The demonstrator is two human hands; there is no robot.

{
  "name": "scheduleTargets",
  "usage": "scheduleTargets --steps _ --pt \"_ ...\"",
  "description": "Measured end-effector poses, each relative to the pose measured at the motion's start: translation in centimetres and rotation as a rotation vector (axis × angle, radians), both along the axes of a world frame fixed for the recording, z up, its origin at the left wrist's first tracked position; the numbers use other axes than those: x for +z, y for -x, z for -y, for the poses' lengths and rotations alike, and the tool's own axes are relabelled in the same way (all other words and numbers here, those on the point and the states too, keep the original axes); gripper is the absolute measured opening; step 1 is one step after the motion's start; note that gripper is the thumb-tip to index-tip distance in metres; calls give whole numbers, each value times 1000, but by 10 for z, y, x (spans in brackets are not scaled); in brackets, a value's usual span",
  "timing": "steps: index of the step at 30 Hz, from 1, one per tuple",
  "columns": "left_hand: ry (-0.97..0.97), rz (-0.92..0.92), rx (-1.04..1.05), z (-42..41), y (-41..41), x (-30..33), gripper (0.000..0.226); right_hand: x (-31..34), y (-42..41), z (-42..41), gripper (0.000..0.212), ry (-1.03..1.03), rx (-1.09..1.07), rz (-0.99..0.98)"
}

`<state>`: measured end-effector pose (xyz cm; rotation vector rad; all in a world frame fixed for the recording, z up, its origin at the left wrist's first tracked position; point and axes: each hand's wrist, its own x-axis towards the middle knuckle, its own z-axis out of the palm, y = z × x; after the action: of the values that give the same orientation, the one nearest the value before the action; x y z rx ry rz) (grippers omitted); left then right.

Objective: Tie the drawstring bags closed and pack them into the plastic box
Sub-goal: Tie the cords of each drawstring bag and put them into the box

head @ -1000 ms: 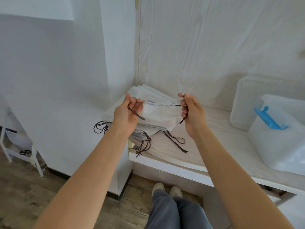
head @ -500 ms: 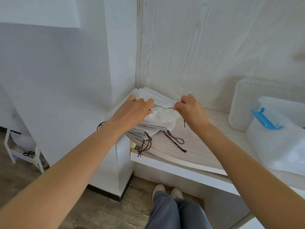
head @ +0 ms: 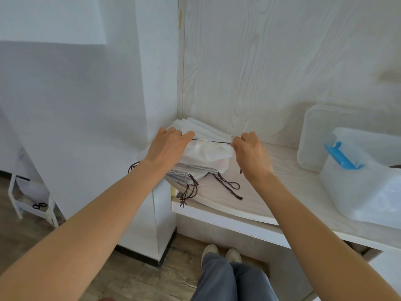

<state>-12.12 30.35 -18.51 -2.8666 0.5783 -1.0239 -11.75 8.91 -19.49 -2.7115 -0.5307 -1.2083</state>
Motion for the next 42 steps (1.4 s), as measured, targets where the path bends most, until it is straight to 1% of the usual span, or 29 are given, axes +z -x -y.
scheduleTargets --steps 2,4,6,7,8,11,13,14,17,18,20,22,24,26,28,30,31,33,37,39,40,42 --pt "16 -6 70 2 -1 -6 40 2 4 -2 28 -33 -4 -45" --pt "14 -7 131 6 4 -10 31 5 8 -4 23 -110 -37 -147" --pt "90 -75 161 9 8 -13 9 9 10 -3 24 -195 -57 -301" --pt "158 -117 170 9 9 -13 11 11 12 -2 23 -220 -51 -333" --pt "226 -151 165 11 12 -11 19 13 14 -2 20 -245 -34 -356" --pt "388 -133 133 15 12 -9 24 15 17 -2 14 -352 5 -442" --pt "500 -219 121 18 13 -4 27 17 20 -3 20 -470 54 -542" --pt "645 -295 87 22 15 0 29 19 22 -4 23 -567 97 -605" --pt "1357 -611 -84 31 21 15 30 26 32 -6 21 -934 250 -821" --pt "1559 -732 -135 33 23 18 29 27 35 -7 21 -1023 299 -882" --pt "1849 -942 -282 35 26 19 26 28 39 -8 19 -1157 412 -974" --pt "2033 -1055 -460 36 28 17 22 27 42 -11 12 -1245 528 -1028" --pt "2097 -1086 -575 38 28 13 20 25 45 -15 7 -1282 596 -1051" --pt "2135 -1075 -632 41 31 11 21 22 48 -19 6 -1327 655 -1068" --pt "2168 -1053 -666 43 32 9 30 21 51 -22 12 -1361 712 -1076" --pt "2152 -1035 -670 46 33 8 43 19 53 -26 15 -1370 749 -1070" --pt "2146 -1027 -672 48 33 8 45 19 53 -27 16 -1382 760 -1070" --pt "2144 -1016 -674 50 33 9 43 18 55 -31 18 -1431 793 -1089" --pt "2049 -1031 -643 55 31 10 27 17 57 -40 16 -1518 874 -1132" --pt "2033 -1021 -636 55 30 10 27 15 57 -40 12 -1482 877 -1098" --pt "2046 -1001 -637 55 30 10 28 15 57 -38 10 -1410 843 -1065" --pt "2065 -959 -644 53 30 10 23 17 59 -33 9 -1157 678 -956"
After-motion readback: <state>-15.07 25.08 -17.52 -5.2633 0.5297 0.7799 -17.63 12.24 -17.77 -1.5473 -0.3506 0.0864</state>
